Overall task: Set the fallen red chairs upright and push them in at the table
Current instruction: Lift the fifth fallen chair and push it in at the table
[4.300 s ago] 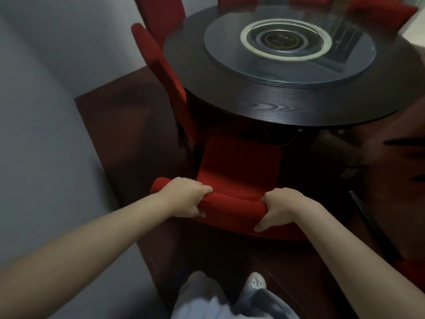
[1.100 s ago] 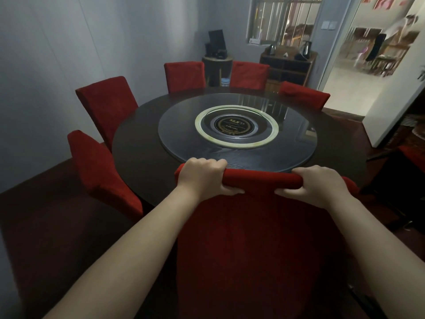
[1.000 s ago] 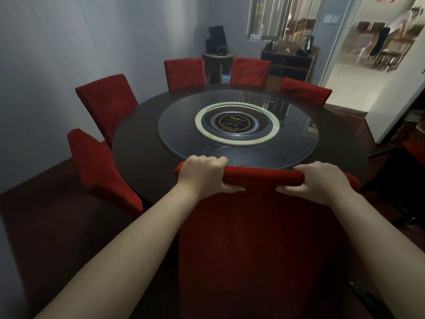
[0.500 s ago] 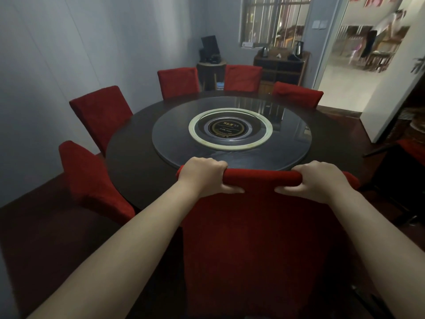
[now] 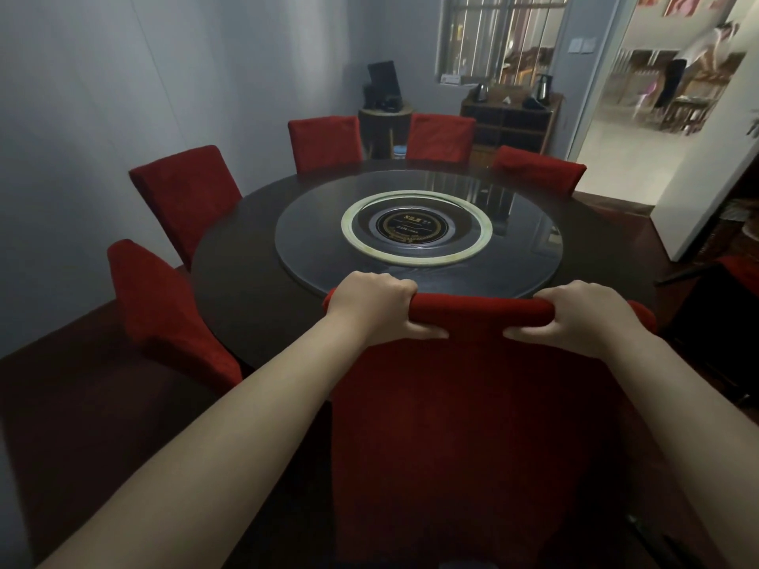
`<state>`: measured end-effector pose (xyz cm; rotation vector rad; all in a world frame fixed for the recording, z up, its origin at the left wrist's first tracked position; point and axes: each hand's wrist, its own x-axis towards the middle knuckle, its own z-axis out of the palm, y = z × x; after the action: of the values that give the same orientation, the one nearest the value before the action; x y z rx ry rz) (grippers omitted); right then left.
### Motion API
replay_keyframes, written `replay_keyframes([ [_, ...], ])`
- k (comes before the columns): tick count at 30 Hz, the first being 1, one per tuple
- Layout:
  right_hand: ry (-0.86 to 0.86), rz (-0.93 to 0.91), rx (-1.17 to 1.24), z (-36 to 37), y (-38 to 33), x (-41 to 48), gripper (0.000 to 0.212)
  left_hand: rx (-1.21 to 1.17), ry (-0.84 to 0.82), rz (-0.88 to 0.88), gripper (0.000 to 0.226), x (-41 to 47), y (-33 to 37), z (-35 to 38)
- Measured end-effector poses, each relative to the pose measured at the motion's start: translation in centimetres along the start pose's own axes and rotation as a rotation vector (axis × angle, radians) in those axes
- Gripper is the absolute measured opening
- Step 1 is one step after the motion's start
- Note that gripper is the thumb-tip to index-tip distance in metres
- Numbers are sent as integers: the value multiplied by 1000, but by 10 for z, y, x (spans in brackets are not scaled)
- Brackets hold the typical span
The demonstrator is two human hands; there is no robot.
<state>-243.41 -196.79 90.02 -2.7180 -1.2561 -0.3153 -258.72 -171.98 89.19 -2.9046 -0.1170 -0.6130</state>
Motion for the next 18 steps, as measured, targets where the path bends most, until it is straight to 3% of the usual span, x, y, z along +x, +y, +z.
replay_keyframes([
  [5,1,1,8,0,3,0,80,-11,-89,-16,77,0,3,-3],
  [12,-8,17,19,0,-6,-6,61,-120,-447,-3,79,19,-9,-12],
  [18,48,16,-50,5,-4,-13,75,-264,-633,-27,81,25,-9,-14],
])
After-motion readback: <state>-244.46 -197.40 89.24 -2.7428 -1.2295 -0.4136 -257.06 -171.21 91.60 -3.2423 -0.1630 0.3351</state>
